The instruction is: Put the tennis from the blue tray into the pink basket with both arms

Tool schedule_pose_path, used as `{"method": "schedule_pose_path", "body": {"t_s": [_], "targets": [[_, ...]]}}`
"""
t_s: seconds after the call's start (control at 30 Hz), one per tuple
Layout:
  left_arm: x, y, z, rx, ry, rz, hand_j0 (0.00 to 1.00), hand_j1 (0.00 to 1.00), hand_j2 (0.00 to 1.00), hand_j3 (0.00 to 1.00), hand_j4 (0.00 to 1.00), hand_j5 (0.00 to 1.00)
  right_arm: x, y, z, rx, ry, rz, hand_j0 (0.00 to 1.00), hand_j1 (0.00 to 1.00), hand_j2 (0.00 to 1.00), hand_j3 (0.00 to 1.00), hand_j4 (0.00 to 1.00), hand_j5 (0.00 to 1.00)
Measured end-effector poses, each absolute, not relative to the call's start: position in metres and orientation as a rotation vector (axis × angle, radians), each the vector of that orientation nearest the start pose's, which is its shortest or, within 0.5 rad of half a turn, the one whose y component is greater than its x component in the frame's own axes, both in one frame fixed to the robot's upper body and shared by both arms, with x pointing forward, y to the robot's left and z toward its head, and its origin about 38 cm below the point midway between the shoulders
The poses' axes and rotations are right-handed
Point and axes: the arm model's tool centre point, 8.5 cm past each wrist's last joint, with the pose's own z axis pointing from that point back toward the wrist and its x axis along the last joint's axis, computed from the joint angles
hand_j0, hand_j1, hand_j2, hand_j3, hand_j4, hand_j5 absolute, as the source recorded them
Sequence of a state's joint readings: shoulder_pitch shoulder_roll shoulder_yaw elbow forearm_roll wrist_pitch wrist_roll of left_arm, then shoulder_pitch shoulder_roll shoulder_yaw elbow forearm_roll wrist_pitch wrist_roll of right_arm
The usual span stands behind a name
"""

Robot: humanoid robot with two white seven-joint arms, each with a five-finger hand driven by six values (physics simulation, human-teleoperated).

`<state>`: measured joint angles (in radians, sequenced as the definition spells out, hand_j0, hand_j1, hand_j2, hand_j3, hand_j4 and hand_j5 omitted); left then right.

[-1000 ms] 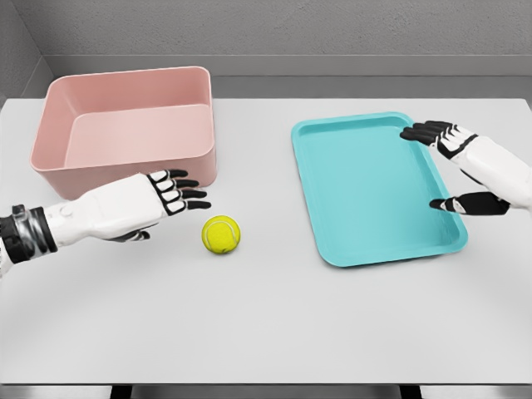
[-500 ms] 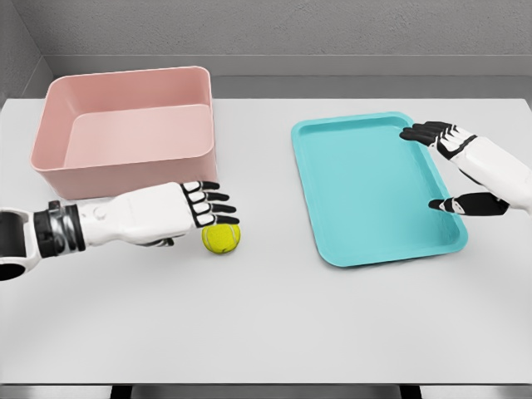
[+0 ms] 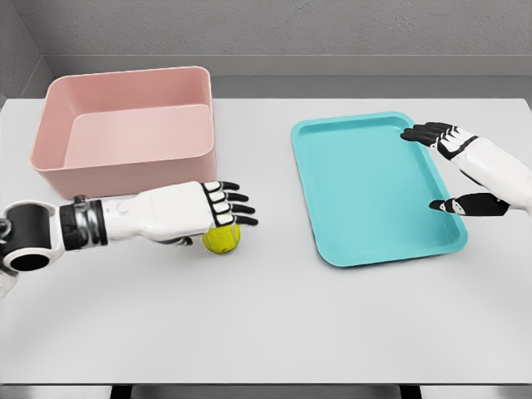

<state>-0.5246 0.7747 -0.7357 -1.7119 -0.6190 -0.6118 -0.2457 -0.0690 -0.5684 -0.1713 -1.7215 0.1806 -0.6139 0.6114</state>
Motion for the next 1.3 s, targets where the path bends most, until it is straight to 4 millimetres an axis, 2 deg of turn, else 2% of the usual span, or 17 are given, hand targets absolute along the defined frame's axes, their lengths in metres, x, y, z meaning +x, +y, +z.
{"method": "schedule_pose_path", "body": {"t_s": [0.3,0.93,1.27,1.3], "targets": [[0.37,0.202,0.167,-0.335,2.064,2.721,1.0,1.0,1.0,1.0,1.0,1.0,0.346,-0.353,0.225,-0.391,-1.85,1.462,1.0,1.0,1.0,1.0,1.0,1.0],[0.377,0.196,0.154,-0.306,2.076,2.752,1.0,1.0,1.0,1.0,1.0,1.0,0.347,-0.355,0.223,-0.393,-1.839,1.46,1.0,1.0,1.0,1.0,1.0,1.0],[0.379,0.199,0.144,-0.292,2.067,2.793,1.0,1.0,1.0,1.0,1.0,1.0,0.347,-0.356,0.223,-0.394,-1.839,1.459,1.0,1.0,1.0,1.0,1.0,1.0],[0.379,0.2,0.143,-0.291,2.066,2.795,0.96,0.96,0.96,0.96,0.96,0.96,0.347,-0.356,0.223,-0.394,-1.839,1.459,1.0,1.0,1.0,1.0,1.0,1.0]]}}
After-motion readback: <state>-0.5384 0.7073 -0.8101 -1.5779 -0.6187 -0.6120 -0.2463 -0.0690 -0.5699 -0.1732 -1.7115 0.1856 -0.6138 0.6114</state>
